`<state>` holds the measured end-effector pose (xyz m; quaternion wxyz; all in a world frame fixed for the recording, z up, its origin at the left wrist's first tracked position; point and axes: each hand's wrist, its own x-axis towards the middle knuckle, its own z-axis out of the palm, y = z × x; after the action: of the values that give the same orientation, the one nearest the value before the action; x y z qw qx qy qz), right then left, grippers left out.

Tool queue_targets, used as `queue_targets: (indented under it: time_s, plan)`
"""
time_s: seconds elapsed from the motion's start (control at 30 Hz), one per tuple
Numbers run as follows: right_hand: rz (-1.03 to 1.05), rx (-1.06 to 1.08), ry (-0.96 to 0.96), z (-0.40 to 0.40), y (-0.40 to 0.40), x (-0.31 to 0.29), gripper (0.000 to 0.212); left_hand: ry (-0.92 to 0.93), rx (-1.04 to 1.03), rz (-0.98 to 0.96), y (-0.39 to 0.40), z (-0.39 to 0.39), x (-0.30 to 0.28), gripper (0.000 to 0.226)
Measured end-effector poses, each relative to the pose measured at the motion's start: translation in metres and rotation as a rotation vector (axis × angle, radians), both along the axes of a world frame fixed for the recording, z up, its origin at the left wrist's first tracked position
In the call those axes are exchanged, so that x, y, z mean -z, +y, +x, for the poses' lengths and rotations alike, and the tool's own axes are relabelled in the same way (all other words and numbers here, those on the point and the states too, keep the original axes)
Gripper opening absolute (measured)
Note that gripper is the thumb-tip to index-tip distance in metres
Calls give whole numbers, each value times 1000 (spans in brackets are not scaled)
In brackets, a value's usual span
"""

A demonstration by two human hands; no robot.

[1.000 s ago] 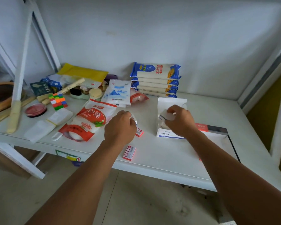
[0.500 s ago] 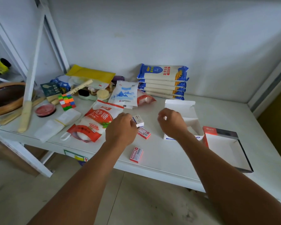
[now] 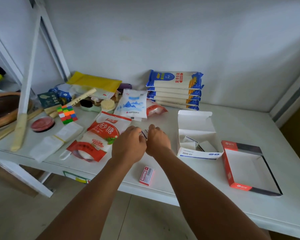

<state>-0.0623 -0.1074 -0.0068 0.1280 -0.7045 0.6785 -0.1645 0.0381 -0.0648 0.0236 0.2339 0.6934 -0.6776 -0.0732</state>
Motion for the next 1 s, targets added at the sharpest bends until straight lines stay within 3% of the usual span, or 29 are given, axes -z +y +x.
queue_targets:
  time_s: [0.23,0.33,0.47,0.77,1.0]
  plan:
    - [-127,73,-329,-42,18,-25,43,-30,19,-3,7,-11,-9,36]
    - [-149,168,-459,-82,30,-38,35,-16,43,6,13,-25,-14,36]
    - [-147,303,-607,-134,43,-53,42,-1,71,-3,20,-43,-19,31]
    - [-241,405,-569,-184,44,-64,64,-29,107,-21,29,-65,-26,25]
    - [-302,483,-575,-207,55,-48,37,-18,119,-18,31,-65,-29,17]
